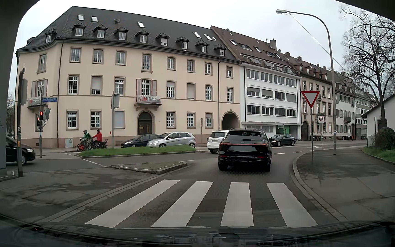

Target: Follow the waypoints while adhering to traffic rules and regulations

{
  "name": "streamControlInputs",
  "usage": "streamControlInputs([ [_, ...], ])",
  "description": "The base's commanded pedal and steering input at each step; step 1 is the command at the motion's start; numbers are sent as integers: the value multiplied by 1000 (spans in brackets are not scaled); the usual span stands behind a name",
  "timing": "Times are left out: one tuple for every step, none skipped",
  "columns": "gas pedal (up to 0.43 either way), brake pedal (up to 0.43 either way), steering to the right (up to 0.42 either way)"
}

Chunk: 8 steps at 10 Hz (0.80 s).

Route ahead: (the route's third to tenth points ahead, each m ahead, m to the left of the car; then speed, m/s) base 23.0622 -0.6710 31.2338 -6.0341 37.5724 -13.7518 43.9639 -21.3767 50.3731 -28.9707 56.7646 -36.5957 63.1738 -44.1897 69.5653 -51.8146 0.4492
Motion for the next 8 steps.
streamControlInputs([
  [0,110,101],
  [0,116,101],
  [0,146,101],
  [0,152,102],
  [0,146,102],
  [0,140,102],
  [0,110,103],
  [0,104,103],
])
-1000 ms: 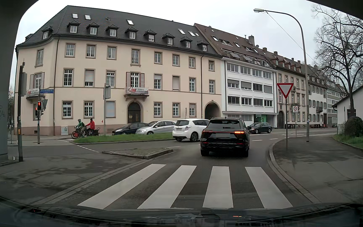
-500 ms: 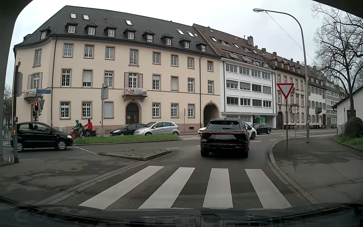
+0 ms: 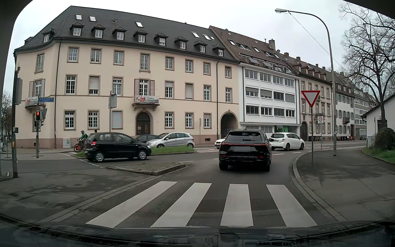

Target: Follow the waypoints while adhering to traffic rules and regulations

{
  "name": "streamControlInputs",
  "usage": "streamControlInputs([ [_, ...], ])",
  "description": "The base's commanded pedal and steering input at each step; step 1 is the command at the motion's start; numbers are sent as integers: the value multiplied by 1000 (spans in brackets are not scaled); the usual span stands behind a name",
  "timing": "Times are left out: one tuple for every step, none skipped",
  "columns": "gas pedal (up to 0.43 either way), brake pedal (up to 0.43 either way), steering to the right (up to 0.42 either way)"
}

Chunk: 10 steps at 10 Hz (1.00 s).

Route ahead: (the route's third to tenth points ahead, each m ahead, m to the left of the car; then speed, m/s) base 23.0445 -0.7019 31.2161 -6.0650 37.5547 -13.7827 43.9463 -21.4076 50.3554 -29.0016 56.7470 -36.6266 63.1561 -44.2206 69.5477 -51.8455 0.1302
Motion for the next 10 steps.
streamControlInputs([
  [0,104,103],
  [0,104,103],
  [0,122,104],
  [0,110,105],
  [0,116,107],
  [0,122,106],
  [0,116,106],
  [0,122,106],
  [0,91,106],
  [0,0,106],
])
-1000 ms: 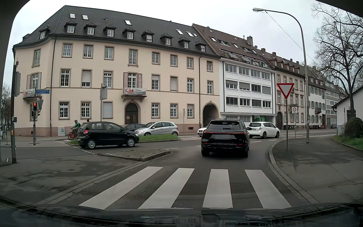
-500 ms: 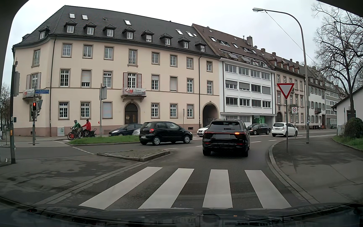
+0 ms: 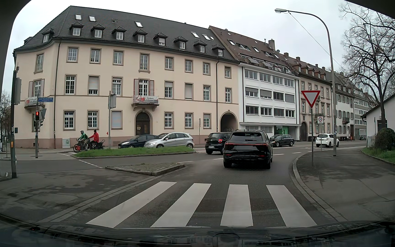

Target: Follow the waypoints while adhering to traffic rules and regulations

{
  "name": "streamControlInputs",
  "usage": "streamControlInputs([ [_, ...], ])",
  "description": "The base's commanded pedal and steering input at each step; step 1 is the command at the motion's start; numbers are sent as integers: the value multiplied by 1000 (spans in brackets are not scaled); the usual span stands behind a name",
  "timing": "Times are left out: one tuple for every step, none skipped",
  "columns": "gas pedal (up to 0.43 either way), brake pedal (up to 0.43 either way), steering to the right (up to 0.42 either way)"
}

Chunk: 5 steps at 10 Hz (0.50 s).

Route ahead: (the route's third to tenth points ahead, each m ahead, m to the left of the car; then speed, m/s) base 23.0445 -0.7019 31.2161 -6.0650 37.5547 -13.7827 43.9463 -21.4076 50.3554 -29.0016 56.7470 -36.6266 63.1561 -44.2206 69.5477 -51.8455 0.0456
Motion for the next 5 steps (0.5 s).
streamControlInputs([
  [0,0,106],
  [0,0,106],
  [59,0,106],
  [169,0,106],
  [197,0,106],
])
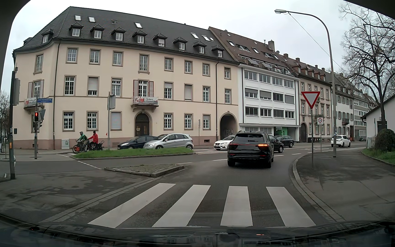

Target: Follow the waypoints while adhering to traffic rules and regulations

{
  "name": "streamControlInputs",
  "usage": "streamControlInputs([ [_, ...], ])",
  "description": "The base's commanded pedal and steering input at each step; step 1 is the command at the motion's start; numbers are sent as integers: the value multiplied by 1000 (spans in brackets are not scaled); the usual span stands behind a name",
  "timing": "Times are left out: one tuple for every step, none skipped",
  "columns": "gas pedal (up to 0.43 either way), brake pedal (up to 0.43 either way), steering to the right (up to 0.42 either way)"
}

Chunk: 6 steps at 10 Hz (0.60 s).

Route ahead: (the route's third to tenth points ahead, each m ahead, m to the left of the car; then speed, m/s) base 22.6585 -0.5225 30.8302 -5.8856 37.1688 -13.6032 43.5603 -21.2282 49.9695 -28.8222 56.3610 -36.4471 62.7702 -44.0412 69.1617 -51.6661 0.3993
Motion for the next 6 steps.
streamControlInputs([
  [228,0,106],
  [248,0,106],
  [260,0,106],
  [260,0,106],
  [268,0,106],
  [287,0,106],
])
